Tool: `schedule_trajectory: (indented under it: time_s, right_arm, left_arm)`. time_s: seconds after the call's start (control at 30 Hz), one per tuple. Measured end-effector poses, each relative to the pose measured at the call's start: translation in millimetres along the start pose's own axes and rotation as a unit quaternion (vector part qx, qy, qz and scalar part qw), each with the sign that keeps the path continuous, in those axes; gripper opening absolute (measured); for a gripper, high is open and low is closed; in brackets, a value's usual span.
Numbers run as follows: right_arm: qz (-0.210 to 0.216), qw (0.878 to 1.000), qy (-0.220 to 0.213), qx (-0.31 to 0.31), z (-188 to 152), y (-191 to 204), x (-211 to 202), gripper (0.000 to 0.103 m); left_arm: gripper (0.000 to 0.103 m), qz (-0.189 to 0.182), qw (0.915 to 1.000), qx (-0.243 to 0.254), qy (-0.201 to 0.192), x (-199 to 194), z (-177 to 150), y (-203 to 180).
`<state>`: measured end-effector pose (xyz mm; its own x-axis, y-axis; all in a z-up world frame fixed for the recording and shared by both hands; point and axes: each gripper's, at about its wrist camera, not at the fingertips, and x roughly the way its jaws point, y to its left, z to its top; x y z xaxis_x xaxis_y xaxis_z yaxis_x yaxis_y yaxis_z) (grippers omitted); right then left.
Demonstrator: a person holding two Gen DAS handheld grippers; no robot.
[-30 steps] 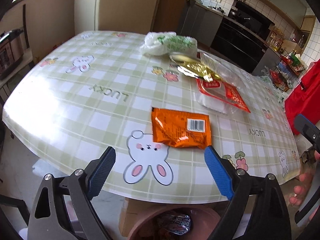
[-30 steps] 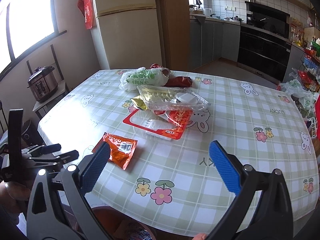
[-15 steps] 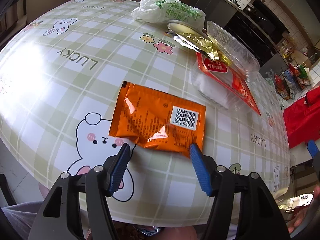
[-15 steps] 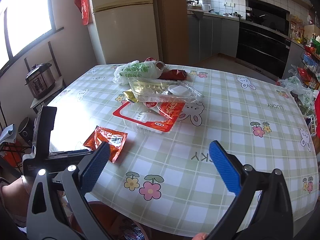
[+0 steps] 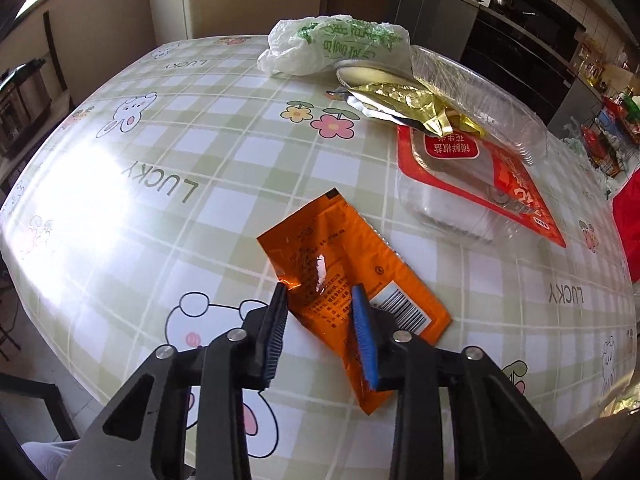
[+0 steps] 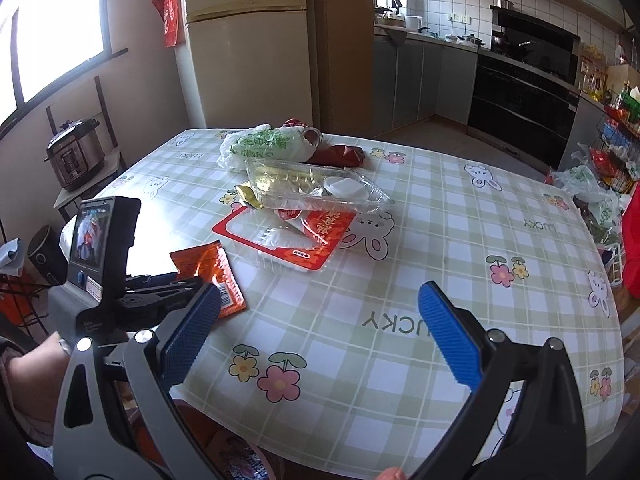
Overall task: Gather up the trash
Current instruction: 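Close the left gripper on the orange snack packet, then lift the orange packet with the left gripper while the right gripper grasps the white round lid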
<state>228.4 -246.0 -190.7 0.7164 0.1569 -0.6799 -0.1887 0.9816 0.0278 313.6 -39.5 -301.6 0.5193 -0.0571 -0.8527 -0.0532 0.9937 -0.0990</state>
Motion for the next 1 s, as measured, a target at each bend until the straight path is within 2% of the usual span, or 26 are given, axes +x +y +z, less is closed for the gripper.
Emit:
schedule_trajectory:
  time_s: [0.07,0.23,0.3,0.37,0.47,0.57,0.63,0.73,0.8,0.83,0.9,0.93,1.0]
  right_arm:
    - [-0.011,1.0,0.006,-0.022,4,3,6,0.097]
    - [-0.003,0.998,-0.013,-0.066,26,10,20,0.096]
    - [0.003,0.996,-0.017,-0.09,40,18,32,0.088]
    - [0.009,0.993,-0.013,-0.114,55,27,51,0.084]
    - [0.011,0.989,0.004,-0.146,73,45,86,0.077]
    - [0.014,0.986,0.042,-0.161,84,60,125,0.068]
    - [0.013,0.985,0.065,-0.159,88,66,144,0.065]
    - [0.001,0.983,0.082,-0.163,89,74,163,0.053]
    - [0.003,0.982,0.092,-0.163,88,77,169,0.031]
    - [0.004,0.982,0.094,-0.163,88,78,169,0.028]
    - [0.011,0.983,0.089,-0.16,88,78,165,0.027]
    - [0.031,0.983,0.091,-0.155,88,77,163,0.029]
    - [0.07,0.982,0.09,-0.15,87,77,154,0.043]
  left_arm:
    - [0.024,-0.011,0.9998,-0.008,-0.015,-10,2,10]
    - [0.022,-0.024,0.998,-0.009,-0.059,-49,10,36]
    - [0.021,-0.019,0.9964,-0.004,-0.082,-70,15,47]
    - [0.021,-0.015,0.9948,0.0,-0.101,-89,21,58]
    - [0.021,-0.005,0.9929,0.007,-0.119,-112,29,69]
    - [0.021,0.0,0.9911,0.013,-0.132,-128,34,77]
    - [0.021,-0.001,0.99,0.016,-0.14,-137,34,82]
    - [0.021,-0.006,0.9894,0.013,-0.144,-143,32,88]
    - [0.021,-0.009,0.9894,0.009,-0.145,-145,29,92]
    - [0.021,-0.012,0.9895,0.006,-0.144,-145,28,94]
    - [0.021,-0.018,0.9896,0.001,-0.142,-143,26,95]
    - [0.022,-0.021,0.9896,-0.002,-0.142,-143,25,96]
    - [0.021,-0.028,0.9895,-0.005,-0.142,-141,24,97]
